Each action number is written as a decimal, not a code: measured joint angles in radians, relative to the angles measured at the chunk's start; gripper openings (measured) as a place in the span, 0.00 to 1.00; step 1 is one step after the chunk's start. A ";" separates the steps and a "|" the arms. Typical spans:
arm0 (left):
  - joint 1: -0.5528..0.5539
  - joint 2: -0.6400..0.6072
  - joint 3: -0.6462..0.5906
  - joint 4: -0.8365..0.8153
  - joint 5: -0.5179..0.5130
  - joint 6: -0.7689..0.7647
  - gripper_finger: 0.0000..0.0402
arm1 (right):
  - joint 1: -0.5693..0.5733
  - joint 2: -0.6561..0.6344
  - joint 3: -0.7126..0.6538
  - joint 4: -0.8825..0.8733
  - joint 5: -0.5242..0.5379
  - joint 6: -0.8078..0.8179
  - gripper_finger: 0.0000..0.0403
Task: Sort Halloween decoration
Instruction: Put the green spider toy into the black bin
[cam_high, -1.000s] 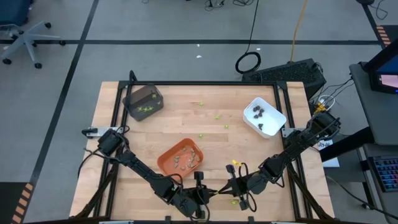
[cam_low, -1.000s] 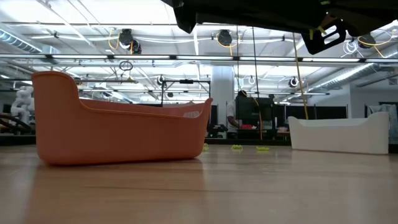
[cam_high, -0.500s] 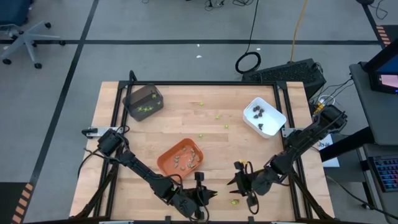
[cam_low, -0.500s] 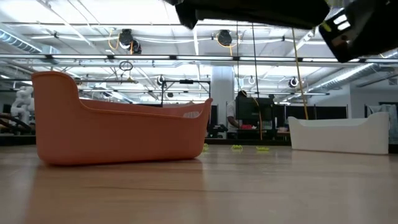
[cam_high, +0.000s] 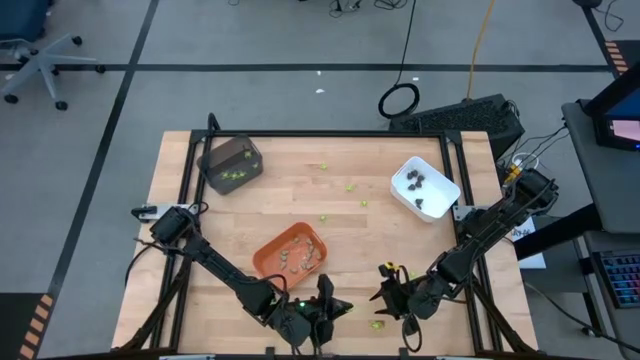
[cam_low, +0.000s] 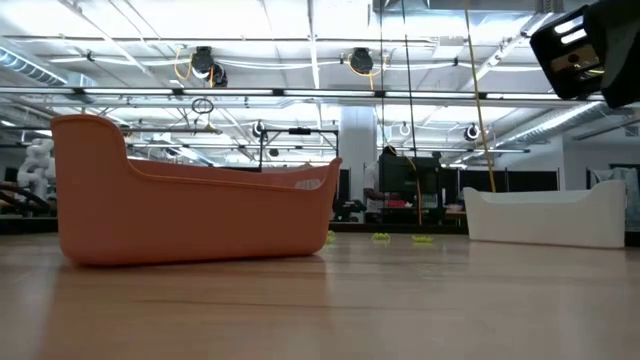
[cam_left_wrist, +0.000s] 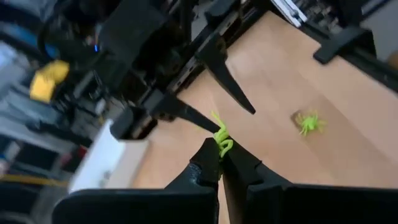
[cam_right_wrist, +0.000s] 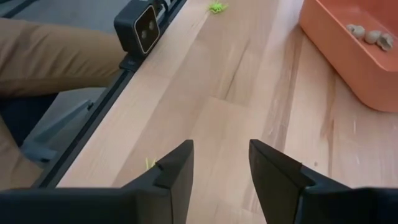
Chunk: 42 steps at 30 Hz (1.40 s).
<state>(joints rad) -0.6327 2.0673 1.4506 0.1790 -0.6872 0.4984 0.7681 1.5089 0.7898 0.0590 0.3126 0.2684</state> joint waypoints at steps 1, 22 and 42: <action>0.000 -0.001 0.000 0.001 0.000 0.042 0.00 | 0.000 0.000 0.000 0.001 0.000 0.000 0.35; -0.001 -0.001 0.000 0.000 0.000 0.452 0.00 | 0.000 0.000 0.000 0.000 0.000 0.000 0.35; 0.000 -0.001 0.000 -0.001 0.000 -0.098 0.00 | 0.000 0.000 0.000 0.000 0.000 0.000 0.35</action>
<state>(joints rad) -0.6324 2.0659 1.4506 0.1783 -0.6872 0.4003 0.7677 1.5093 0.7898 0.0589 0.3126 0.2680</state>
